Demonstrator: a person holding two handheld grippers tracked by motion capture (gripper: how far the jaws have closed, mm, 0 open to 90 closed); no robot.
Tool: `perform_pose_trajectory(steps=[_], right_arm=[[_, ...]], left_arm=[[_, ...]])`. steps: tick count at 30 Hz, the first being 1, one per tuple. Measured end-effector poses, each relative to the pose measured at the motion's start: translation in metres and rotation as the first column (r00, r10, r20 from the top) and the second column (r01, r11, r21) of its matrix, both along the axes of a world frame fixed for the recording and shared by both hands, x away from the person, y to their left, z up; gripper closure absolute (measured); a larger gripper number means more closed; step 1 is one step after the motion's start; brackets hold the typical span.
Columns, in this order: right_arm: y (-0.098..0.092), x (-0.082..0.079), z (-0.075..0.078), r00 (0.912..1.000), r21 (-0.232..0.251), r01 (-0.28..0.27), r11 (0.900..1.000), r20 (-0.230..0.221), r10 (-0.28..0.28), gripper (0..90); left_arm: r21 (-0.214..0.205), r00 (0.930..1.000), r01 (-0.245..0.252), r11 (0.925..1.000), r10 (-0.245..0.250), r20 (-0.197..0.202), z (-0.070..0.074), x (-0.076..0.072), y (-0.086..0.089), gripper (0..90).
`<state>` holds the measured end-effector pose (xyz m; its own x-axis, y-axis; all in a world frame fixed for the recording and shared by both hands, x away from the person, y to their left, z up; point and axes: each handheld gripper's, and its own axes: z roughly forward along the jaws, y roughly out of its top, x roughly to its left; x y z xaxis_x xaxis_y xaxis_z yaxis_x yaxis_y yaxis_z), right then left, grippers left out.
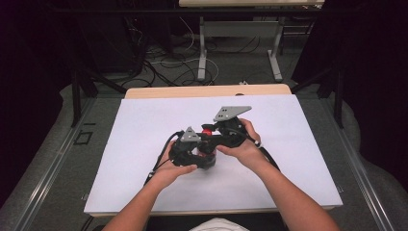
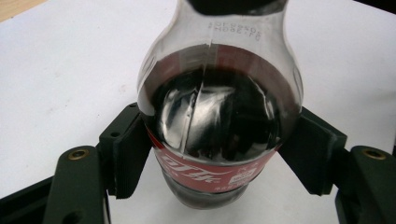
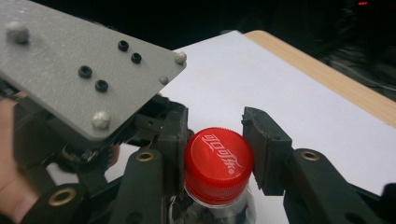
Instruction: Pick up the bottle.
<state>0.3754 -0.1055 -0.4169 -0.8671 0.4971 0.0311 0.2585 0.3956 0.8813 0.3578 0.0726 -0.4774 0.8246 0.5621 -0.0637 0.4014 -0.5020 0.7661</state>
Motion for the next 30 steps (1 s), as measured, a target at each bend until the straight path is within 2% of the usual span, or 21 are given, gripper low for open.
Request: perform_pose_trajectory(steps=[1, 2, 4, 5, 7, 8, 9, 11, 12, 13, 15, 16, 18, 19, 20, 21, 23, 24, 30], right_arm=[[-0.002, 0.002, 0.001, 0.9995, -0.005, -0.032, 0.9995, -0.005, 0.032, 61.5], [-0.002, 0.002, 0.001, 0.9995, -0.005, -0.032, 0.9995, -0.005, 0.032, 61.5], [-0.006, 0.008, 0.003, 0.9912, -0.016, -0.132, 0.9911, 0.001, 0.132, 61.5], [-0.007, 0.010, 0.004, 0.9857, -0.027, -0.169, 0.9853, 0.003, 0.169, 61.5], [-0.009, 0.015, 0.005, 0.9677, -0.036, -0.252, 0.9671, 0.004, 0.252, 61.5], [-0.010, 0.018, 0.006, 0.9570, -0.037, -0.290, 0.9564, 0.003, 0.290, 61.5], [-0.012, 0.020, 0.006, 0.9448, -0.044, -0.327, 0.9439, 0.003, 0.328, 61.4], [-0.014, 0.021, 0.006, 0.9400, -0.032, -0.341, 0.9396, -0.001, 0.341, 61.1], [-0.014, 0.021, 0.007, 0.9451, -0.038, -0.327, 0.9443, -0.011, 0.327, 59.5], [-0.014, 0.020, 0.007, 0.9524, -0.036, -0.305, 0.9517, -0.011, 0.305, 53.4], [-0.012, 0.016, 0.007, 0.9715, -0.033, -0.237, 0.9711, 0.010, 0.237, 46.3], [-0.011, 0.012, 0.007, 0.9814, -0.028, -0.192, 0.9810, 0.001, 0.192, 44.7], [-0.010, 0.005, 0.007, 0.9922, -0.032, -0.123, 0.9918, 0.015, 0.124, 44.7], [-0.009, 0.002, 0.005, 0.9955, -0.025, -0.084, 0.9961, 0.041, 0.085, 45.0], [-0.009, -0.002, 0.004, 0.9970, -0.018, -0.053, 0.9985, 0.055, 0.054, 45.5], [-0.009, -0.005, 0.003, 0.9985, -0.007, -0.014, 0.9999, 0.053, 0.014, 45.8], [-0.008, -0.012, 0.002, 0.9961, -0.026, 0.033, 0.9991, 0.083, -0.030, 48.1], [-0.007, -0.014, 0.001, 0.9944, -0.013, 0.043, 0.9990, 0.097, -0.041, 48.7], [0.000, -0.019, -0.005, 0.9930, -0.007, 0.036, 0.9993, 0.113, -0.035, 49.6]], left_arm=[[0.000, 1.0000, 0.000, 1.0000, 0.000, 0.000, 0.000, 0.000, 0.000, 30.4], [-0.004, 1.0000, 0.000, 1.0000, 0.000, 0.001, 0.000, 0.000, -0.001, 30.4], [0.000, 0.9996, 0.025, 0.9997, -0.025, -0.014, 0.002, -0.002, 0.000, 30.4], [-0.012, 0.9999, 0.015, 0.9998, -0.015, -0.003, 0.001, -0.003, -0.002, 30.4], [-0.010, 0.9997, 0.026, 0.9996, -0.026, 0.002, 0.001, -0.003, -0.002, 30.4], [0.002, 0.9985, 0.054, 0.9985, -0.054, -0.009, 0.003, -0.004, -0.001, 30.4], [-0.010, 0.9988, 0.048, 0.9988, -0.048, -0.001, 0.002, -0.004, -0.003, 30.4], [-0.010, 0.9990, 0.044, 0.9990, -0.044, -0.002, 0.002, -0.005, -0.003, 30.4], [-0.008, 0.9990, 0.043, 0.9991, -0.043, -0.015, 0.003, -0.005, -0.002, 30.3], [-0.002, 0.9991, 0.040, 0.9992, -0.040, -0.011, 0.003, -0.005, -0.002, 30.3], [0.002, 0.9995, 0.030, 0.9995, -0.030, -0.009, 0.004, -0.003, 0.000, 30.3], [-0.012, 1.0000, 0.010, 0.9999, -0.010, -0.001, 0.002, -0.003, -0.001, 30.4], [-0.006, 0.9999, 0.010, 0.9999, -0.010, 0.006, 0.003, -0.002, 0.000, 30.4], [-0.011, 1.0000, -0.007, 0.9999, 0.007, 0.001, 0.003, -0.002, 0.000, 30.4], [-0.002, 0.9999, -0.010, 0.9999, 0.010, 0.007, 0.003, -0.001, 0.002, 30.4], [0.006, 0.9999, -0.010, 0.9999, 0.010, -0.009, 0.004, 0.000, 0.003, 30.4], [0.003, 0.9996, -0.029, 0.9996, 0.029, 0.005, 0.002, 0.000, 0.003, 30.4], [0.007, 0.9995, -0.030, 0.9995, 0.030, 0.006, 0.002, 0.000, 0.003, 30.5], [0.011, 0.9995, -0.031, 0.9995, 0.031, 0.004, 0.002, 0.000, 0.002, 30.6]])
